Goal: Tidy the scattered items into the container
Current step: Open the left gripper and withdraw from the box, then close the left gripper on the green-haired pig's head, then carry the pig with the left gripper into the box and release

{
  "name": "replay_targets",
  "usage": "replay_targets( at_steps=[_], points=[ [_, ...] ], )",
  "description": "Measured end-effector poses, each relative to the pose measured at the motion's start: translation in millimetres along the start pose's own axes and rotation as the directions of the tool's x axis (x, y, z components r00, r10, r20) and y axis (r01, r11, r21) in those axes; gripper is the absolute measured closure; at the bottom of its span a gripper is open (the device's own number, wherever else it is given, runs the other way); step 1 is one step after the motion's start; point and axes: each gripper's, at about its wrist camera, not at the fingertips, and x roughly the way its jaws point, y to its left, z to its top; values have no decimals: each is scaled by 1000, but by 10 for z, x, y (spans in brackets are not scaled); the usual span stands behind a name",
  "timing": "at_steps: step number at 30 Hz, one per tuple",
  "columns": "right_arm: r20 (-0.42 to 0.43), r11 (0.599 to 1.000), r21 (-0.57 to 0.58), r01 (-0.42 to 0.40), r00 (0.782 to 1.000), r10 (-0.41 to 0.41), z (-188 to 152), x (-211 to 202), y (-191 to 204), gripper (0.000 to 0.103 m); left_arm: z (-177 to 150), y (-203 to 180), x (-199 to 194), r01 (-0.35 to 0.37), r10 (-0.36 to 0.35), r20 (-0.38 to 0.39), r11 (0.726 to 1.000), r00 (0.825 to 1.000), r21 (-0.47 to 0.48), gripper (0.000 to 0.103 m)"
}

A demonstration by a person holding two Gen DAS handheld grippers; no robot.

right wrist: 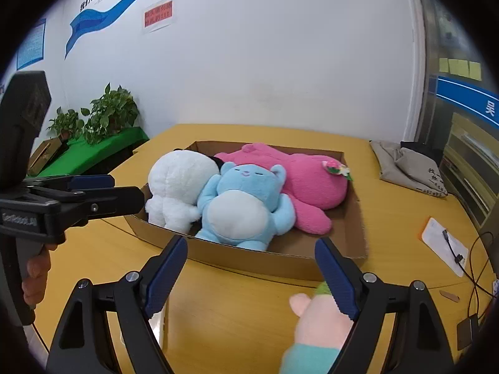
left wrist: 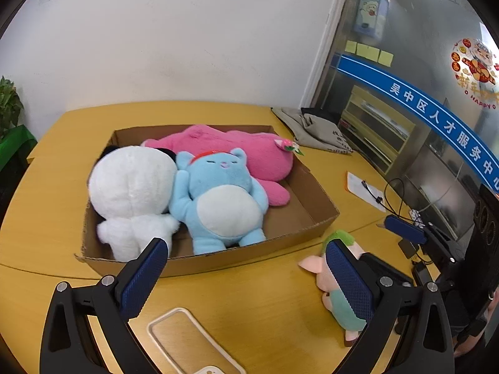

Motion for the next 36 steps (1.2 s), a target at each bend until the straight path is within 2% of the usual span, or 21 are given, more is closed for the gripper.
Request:
replay_targets(
  at_steps=[4,6,8,10,13,16,20,23,24,26,29,32,34,36],
  points=[
    [3,997,75,3,1000,-3,-273,-77,-389,19,-69,-100,238,83,-85,-59,996,995,-28,0],
    [-39,995,97,-2,999,6,-478,-90,-572,18,-94,-166,364,106,-109,-81,993,991,-43,0],
    [-85,994,101,32,996,-23,-709,-84,-716,18,-114,-249,513,131,-136,-104,990,985,-53,0],
    [-140,988,143,49,990,-29,-905,-30,-829,18,-139,-349,714,172,-180,-146,983,973,-62,0],
    [-213,984,176,30,977,9,-1122,120,-873,18,-183,-518,1040,206,-215,-218,977,952,-63,0],
    [-227,976,210,-52,969,100,-1260,229,-842,18,-235,-688,1320,241,-246,-281,969,927,-54,0],
    [-207,978,198,-74,972,115,-1345,244,-785,18,-304,-900,1658,274,-272,-341,961,900,-42,0],
    [-205,975,202,-97,969,138,-1388,229,-827,21,-349,-1077,1786,336,-323,-362,941,874,-29,1],
    [-204,973,205,-105,968,147,-1410,223,-837,22,-359,-1155,1811,353,-331,-365,936,870,-7,4],
    [-195,975,189,-116,969,153,-1433,195,-816,27,-391,-1285,1883,364,-323,-392,931,861,32,20],
    [-160,980,151,-128,975,152,-1425,157,-737,34,-399,-1290,1892,356,-313,-393,934,865,40,24],
    [-110,976,138,-166,977,182,-1397,114,-722,37,-341,-1163,1807,355,-330,-376,935,866,-2,28],
    [-68,974,126,-190,978,199,-1334,80,-703,37,-215,-1095,1672,350,-333,-331,937,883,-10,29],
    [-19,972,110,-206,978,210,-1176,48,-682,37,30,-1073,1475,340,-324,-258,940,910,18,29]
  ],
)
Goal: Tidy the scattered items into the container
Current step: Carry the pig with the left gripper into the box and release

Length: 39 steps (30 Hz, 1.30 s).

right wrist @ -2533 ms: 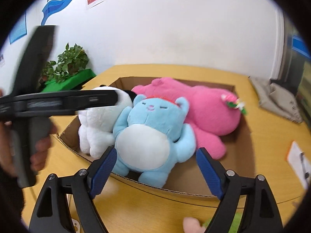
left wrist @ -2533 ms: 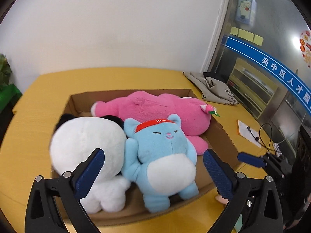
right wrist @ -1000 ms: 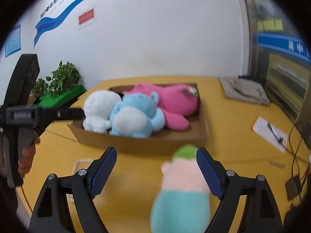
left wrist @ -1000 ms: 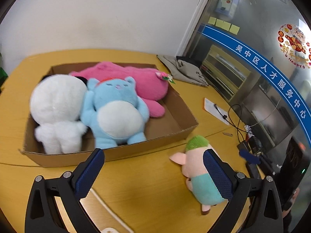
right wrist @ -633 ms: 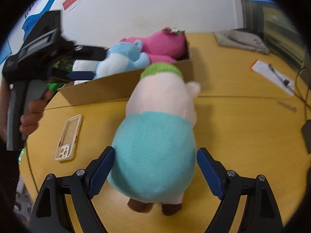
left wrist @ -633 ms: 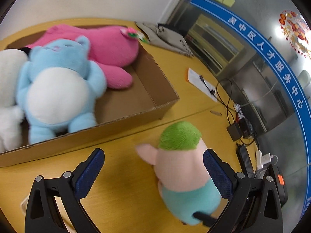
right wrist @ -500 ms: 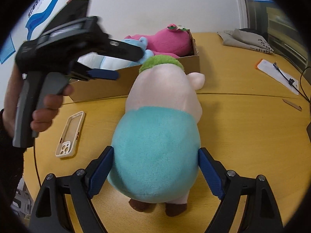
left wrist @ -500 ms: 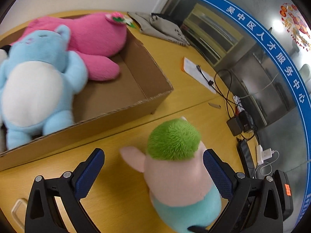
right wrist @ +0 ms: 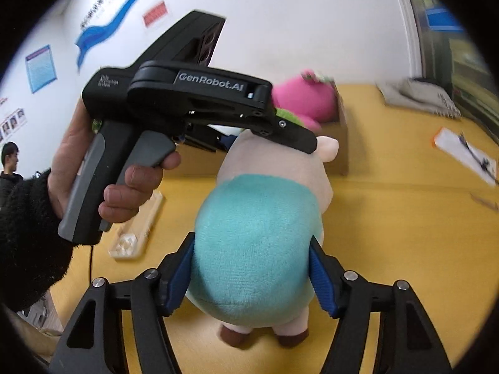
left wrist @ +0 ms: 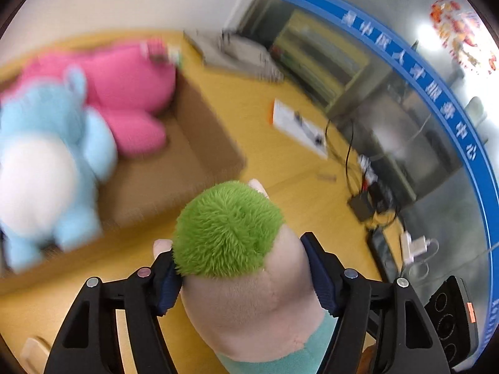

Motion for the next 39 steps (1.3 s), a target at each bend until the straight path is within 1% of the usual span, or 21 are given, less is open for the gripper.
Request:
replay_targets(
  at_steps=[3,7,9,10,12,14,15,18,20,22,24,26,28,29,31,32,33,34,35,38,39],
  points=[
    [83,998,-61,-10,996,15,405,-15,53,37,406,-22,-315,-27,24,99,999,995,27,29],
    [171,991,-137,-9,985,32,1055,166,-54,37,1062,138,-470,-85,77,179,996,981,37,29],
    [208,987,-158,-4,977,37,1316,393,-184,37,1366,297,-374,-127,116,184,991,976,46,29],
    [211,987,-160,-3,977,37,1420,560,-278,37,1468,382,-278,-146,136,174,988,975,45,29],
    [195,988,-155,3,980,27,1515,848,-429,37,1573,568,-13,-171,166,140,985,976,27,29],
    [147,991,-135,17,989,3,1483,1123,-568,37,1576,734,263,-180,178,89,983,980,18,29],
    [117,992,-127,22,993,-7,1426,1226,-614,37,1545,824,434,-174,173,57,985,983,13,29],
    [20,993,-101,56,998,-54,1193,1409,-690,37,1418,936,739,-138,138,-6,990,990,6,29],
    [-11,994,-86,69,997,-70,1091,1388,-701,37,1311,918,810,-113,114,-14,994,993,6,29],
    [-38,998,-33,60,997,-61,1036,1292,-712,37,1237,834,863,-80,81,-34,997,996,22,28],
    [-74,997,-20,74,994,-75,977,1198,-674,37,1182,734,940,-62,65,-61,997,996,44,27],
    [-114,997,9,77,991,-76,932,1118,-664,37,1140,685,995,-49,54,-81,997,995,60,22],
    [-144,996,28,90,986,-85,902,1060,-651,37,1116,681,1093,-18,23,-125,999,992,44,15],
    [-156,995,38,97,984,-90,896,1047,-642,37,1117,660,1139,-21,26,-140,999,990,43,13],
    [-170,993,54,107,981,-96,902,1041,-644,36,1110,583,1130,-44,52,-141,997,989,58,10],
    [-174,992,61,110,980,-98,915,1044,-647,33,1103,549,1098,-51,59,-134,997,989,58,10],
    [-176,992,68,111,979,-98,922,1036,-632,31,1100,524,1028,-54,60,-122,997,991,51,10],
    [-172,991,75,111,980,-96,934,1019,-620,24,1095,499,945,-54,59,-106,998,993,43,9],
    [-166,990,81,112,981,-97,939,993,-605,22,1088,478,862,-55,58,-89,998,994,39,9],
    [-157,984,111,141,980,-123,933,904,-640,20,1054,432,438,-36,37,-13,999,999,21,8],
    [-155,981,131,146,980,-125,935,876,-664,20,1033,411,257,-27,27,21,999,999,17,6]
  ],
)
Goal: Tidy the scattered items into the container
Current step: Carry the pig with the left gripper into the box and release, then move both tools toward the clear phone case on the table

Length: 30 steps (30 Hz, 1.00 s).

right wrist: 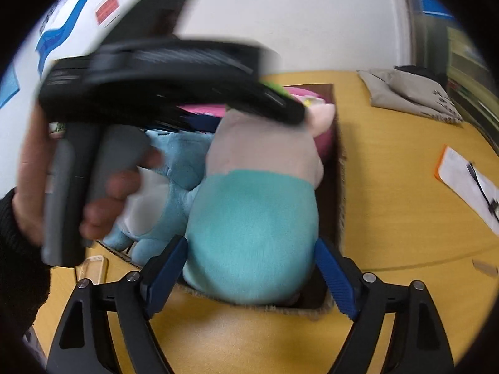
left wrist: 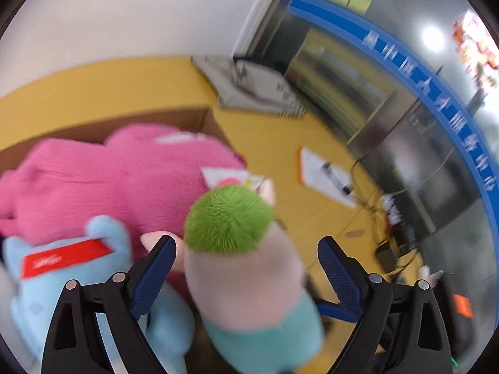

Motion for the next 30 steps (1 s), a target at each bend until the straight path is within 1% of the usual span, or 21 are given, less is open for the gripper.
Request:
replay_targets(
  at_steps=[1,3,5,8,10,12,14,15,18,22,25,26,27,29,30],
  points=[
    [6,1000,20,1,1000,-1,-8,-43,-17,20,-22,-29,-179,-6,6,35,1000,999,2,2],
    [29,999,53,2,1000,-4,-29,-158,-30,20,-121,-95,-554,-39,37,100,999,994,15,0],
    [62,997,75,8,998,-13,-60,-309,5,19,-252,-143,-868,-69,64,135,997,989,33,0],
    [107,997,73,32,993,-40,-62,-496,83,20,-534,-193,-1300,-138,126,182,989,975,56,0],
    [135,997,50,55,989,-61,-53,-634,215,20,-762,-186,-1525,-194,179,198,979,964,59,0],
    [157,996,12,83,984,-84,-46,-721,349,19,-1024,-136,-1709,-257,241,212,965,947,50,0],
    [175,992,-32,118,978,-111,-48,-771,474,19,-1251,-73,-1825,-318,305,209,947,929,32,0],
    [181,990,-48,131,976,-120,-62,-796,546,19,-1359,-39,-1884,-337,326,206,941,923,22,0],
    [180,989,-62,131,976,-118,-123,-843,758,19,-1626,143,-1990,-363,362,195,931,912,-31,0],
    [170,987,-90,132,979,-115,-170,-849,973,19,-1765,560,-2045,-375,390,167,920,906,-114,0],
    [165,985,-103,140,979,-121,-167,-776,1047,19,-1752,868,-1943,-361,383,136,919,914,-161,0],
    [164,984,-98,147,978,-130,-154,-727,1040,19,-1723,974,-1861,-354,375,116,920,920,-167,0],
    [160,983,-90,162,976,-146,-138,-669,1025,19,-1727,1063,-1798,-354,372,95,920,923,-166,0],
    [143,978,-64,197,972,-186,-93,-484,925,19,-1715,1255,-1659,-367,380,48,914,924,-174,1],
    [131,977,-49,206,971,-198,-66,-398,865,19,-1712,1300,-1636,-363,375,49,917,926,-168,2]
  ],
)
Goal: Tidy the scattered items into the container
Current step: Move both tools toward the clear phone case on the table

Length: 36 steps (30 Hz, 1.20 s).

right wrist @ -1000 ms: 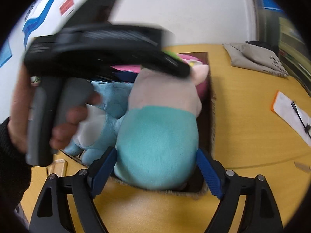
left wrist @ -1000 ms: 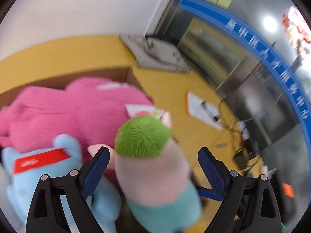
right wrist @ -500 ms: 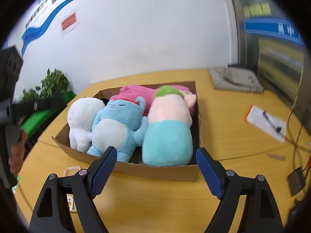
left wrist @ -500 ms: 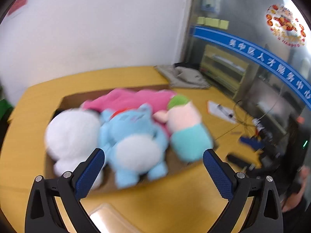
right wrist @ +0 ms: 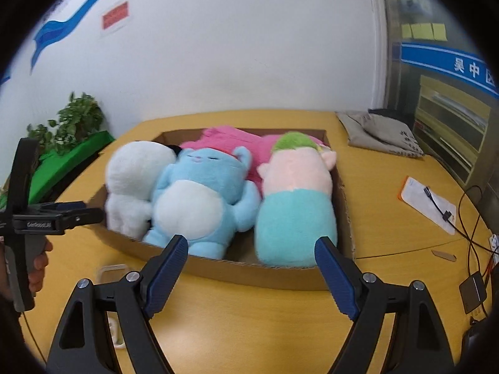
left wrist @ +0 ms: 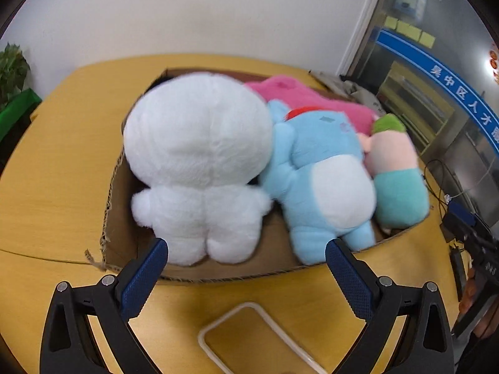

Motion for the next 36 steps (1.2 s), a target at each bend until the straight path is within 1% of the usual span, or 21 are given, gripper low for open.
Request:
replay_targets(
  at_steps=[3,7,11,15,17,19,21,23,24,28,32,36],
  points=[
    [-44,999,43,20,999,-19,39,316,-172,20,0,29,6,3,-3,-4,1000,1000,12,2],
    [-105,1000,9,12,994,-11,8,557,-189,20,-61,15,-52,0,1,-22,1000,1000,19,5],
    [-126,999,-19,35,991,-37,-98,685,-205,19,-153,-33,-103,6,-6,-32,1000,999,17,5],
    [-117,998,-41,37,992,-42,-122,680,-231,19,-150,-71,-83,-16,17,-33,999,999,30,5],
    [-115,999,-29,30,993,-33,-110,651,-250,19,-102,-47,-83,-18,19,-26,1000,999,10,5],
    [-104,1000,-21,21,994,-23,-93,571,-258,19,-73,-8,-177,-35,35,6,999,999,-25,5],
    [-87,999,-26,28,996,-30,-69,459,-242,19,-45,-9,-312,-80,82,43,996,996,-35,4],
    [-84,998,-27,56,995,-58,-68,313,-215,19,-65,-62,-479,-143,145,76,989,986,-35,3],
    [-76,998,-20,58,995,-59,-77,239,-200,19,-90,-81,-551,-143,145,94,989,985,-35,0],
    [-43,998,-35,43,998,-44,-130,15,-50,19,-232,-271,-811,-66,69,141,998,988,-24,0],
    [-9,998,-35,59,998,-59,-134,-142,7,19,-310,-477,-958,-54,48,164,998,985,31,0],
    [-3,997,-43,66,998,-66,-161,-264,52,19,-390,-521,-1018,-11,2,158,998,987,56,0]
  ],
)
